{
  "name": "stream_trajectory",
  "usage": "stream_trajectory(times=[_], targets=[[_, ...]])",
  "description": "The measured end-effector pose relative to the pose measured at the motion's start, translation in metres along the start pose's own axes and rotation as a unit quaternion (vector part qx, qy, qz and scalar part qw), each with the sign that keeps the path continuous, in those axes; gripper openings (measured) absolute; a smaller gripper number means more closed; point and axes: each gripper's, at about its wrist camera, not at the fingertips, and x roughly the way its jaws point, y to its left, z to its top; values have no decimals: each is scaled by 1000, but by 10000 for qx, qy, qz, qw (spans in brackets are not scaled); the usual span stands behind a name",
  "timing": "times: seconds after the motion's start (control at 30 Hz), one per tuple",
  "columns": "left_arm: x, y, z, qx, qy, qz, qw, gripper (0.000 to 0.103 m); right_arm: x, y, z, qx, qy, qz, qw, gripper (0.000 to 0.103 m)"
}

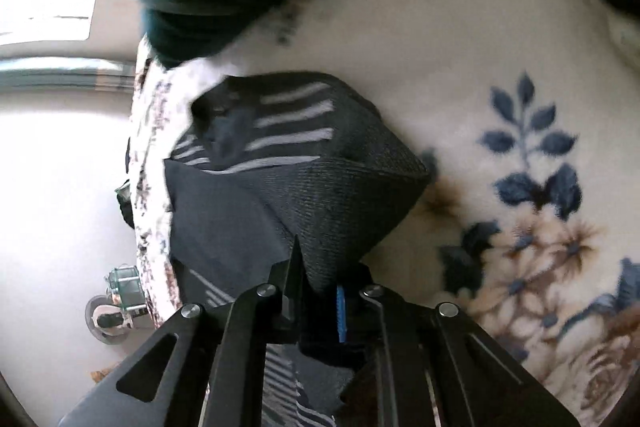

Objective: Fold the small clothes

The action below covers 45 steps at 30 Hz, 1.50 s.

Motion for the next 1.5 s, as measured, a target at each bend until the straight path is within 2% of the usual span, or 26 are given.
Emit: stream_trajectory(times=[0.2, 0.37, 0.53, 0.73, 0.87, 0.93, 1.07, 1.13, 1.17, 1.23, 1.27, 1.37, 1.43, 1.47, 1.5], targets=[[-39, 56, 24, -723, -210, -229, 9969, 5, -17, 90, 5, -408, -172, -107, 9990, 11], [-46, 133, 30, -1460, -284, -382, 9881, 5, 11, 183, 12, -693, -209, -458, 9963, 11], [-39, 216, 35, -1910, -321, -554, 9795, 5, 88, 283, 16, -1072, -133, -809, 9909, 10], [-4, 301, 36, -2197, -56, -719, 9729, 5, 226, 372, 20, -1451, 167, -1562, 9769, 10], [27, 354, 33, -2406, 179, -776, 9674, 5, 298, 396, 19, -1475, 257, -2106, 9660, 10], [37, 375, 31, -2521, 288, -892, 9632, 6, 316, 395, 15, -1492, 266, -2320, 9608, 10], [48, 395, 27, -2543, 461, -1122, 9595, 6, 344, 400, 15, -1403, 236, -2696, 9524, 11], [49, 398, 26, -2446, 600, -1232, 9599, 10, 352, 399, 16, -1322, 396, -2747, 9516, 17], [48, 401, 25, -2487, 646, -1288, 9578, 12, 351, 400, 17, -1254, 438, -2694, 9538, 19], [43, 413, 20, -2688, 702, -1339, 9512, 25, 345, 406, 16, -1195, 537, -2329, 9636, 58], [39, 420, 15, -2757, 756, -1282, 9496, 28, 335, 409, 10, -1200, 598, -2032, 9699, 64], [22, 437, 2, -2995, 717, -1327, 9421, 39, 286, 415, -29, -1524, 500, -1480, 9759, 65], [14, 439, -2, -3057, 708, -1480, 9379, 50, 257, 408, -61, -1667, 494, -1373, 9752, 65], [13, 436, -1, -3004, 737, -1479, 9394, 52, 239, 398, -85, -1724, 479, -1371, 9743, 65], [11, 432, -1, -2868, 773, -1394, 9446, 52, 225, 387, -108, -1753, 481, -1406, 9732, 65]])
